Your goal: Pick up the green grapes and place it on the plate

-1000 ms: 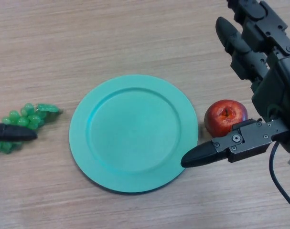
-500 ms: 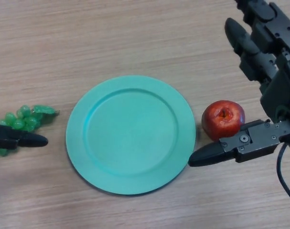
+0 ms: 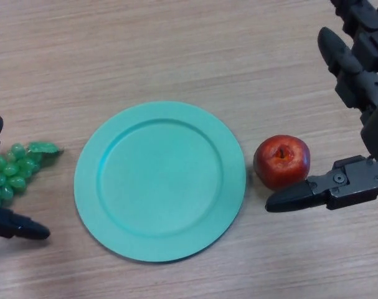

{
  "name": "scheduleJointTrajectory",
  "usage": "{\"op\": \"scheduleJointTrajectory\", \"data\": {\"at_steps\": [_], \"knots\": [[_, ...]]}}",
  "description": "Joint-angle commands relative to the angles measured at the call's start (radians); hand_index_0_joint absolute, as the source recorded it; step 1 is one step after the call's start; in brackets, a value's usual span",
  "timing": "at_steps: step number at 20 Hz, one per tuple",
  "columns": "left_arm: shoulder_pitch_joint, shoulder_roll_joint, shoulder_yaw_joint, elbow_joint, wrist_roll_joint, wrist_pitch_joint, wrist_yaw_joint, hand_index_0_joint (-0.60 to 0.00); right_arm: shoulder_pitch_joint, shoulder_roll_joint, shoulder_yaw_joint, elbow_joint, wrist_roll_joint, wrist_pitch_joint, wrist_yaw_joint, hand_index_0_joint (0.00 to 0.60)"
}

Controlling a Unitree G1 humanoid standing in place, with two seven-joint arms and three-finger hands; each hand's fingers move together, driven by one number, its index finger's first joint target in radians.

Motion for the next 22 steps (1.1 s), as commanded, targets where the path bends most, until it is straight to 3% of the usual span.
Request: {"op": "scheduleJointTrajectory", "data": {"at_steps": [1,4,5,6,9,12,13,14,15,16,18,22], "knots": [[-0.035,0.081,0.048,0.008,0.043,-0.072,0.072,-0.050,-0.025,-0.018,-0.047,-0.042,0.022,-0.165,-0.012,0.000],[-0.029,0.092,0.048,0.036,0.082,-0.102,0.094,-0.449,-0.022,-0.016,-0.042,-0.046,0.017,-0.159,-0.015,0.000],[-0.028,0.103,0.046,0.059,0.118,-0.129,0.125,-0.549,-0.019,-0.015,-0.040,-0.050,0.015,-0.154,-0.016,0.000],[-0.031,0.119,0.040,0.096,0.177,-0.160,0.180,-0.600,-0.018,-0.013,-0.038,-0.055,0.016,-0.145,-0.019,0.000],[-0.039,0.129,0.035,0.129,0.227,-0.176,0.239,-0.600,-0.013,-0.019,-0.036,-0.057,0.023,-0.147,-0.027,0.000],[0.010,0.115,0.031,0.089,0.238,-0.198,0.208,-0.600,-0.007,-0.032,-0.035,-0.057,0.040,-0.150,-0.042,0.000],[0.028,0.103,0.042,0.057,0.206,-0.197,0.170,-0.600,-0.006,-0.036,-0.034,-0.057,0.044,-0.152,-0.046,0.000],[0.051,0.051,0.090,-0.044,0.043,-0.151,0.065,-0.600,-0.004,-0.040,-0.035,-0.057,0.052,-0.155,-0.054,0.000],[0.057,0.023,0.116,-0.120,-0.068,-0.084,-0.001,-0.600,-0.004,-0.044,-0.035,-0.057,0.055,-0.157,-0.058,0.000],[0.077,-0.020,0.183,-0.364,-0.328,0.181,-0.113,-0.600,0.000,-0.053,-0.033,-0.057,0.060,-0.167,-0.067,0.000],[0.119,0.000,0.218,-0.579,-0.348,0.307,-0.141,-0.600,0.005,-0.051,-0.035,-0.057,0.060,-0.173,-0.068,0.000],[0.164,-0.034,0.239,-0.950,-0.281,0.421,-0.296,-0.600,-0.005,-0.050,-0.020,-0.057,0.049,-0.166,-0.073,0.000]]}}
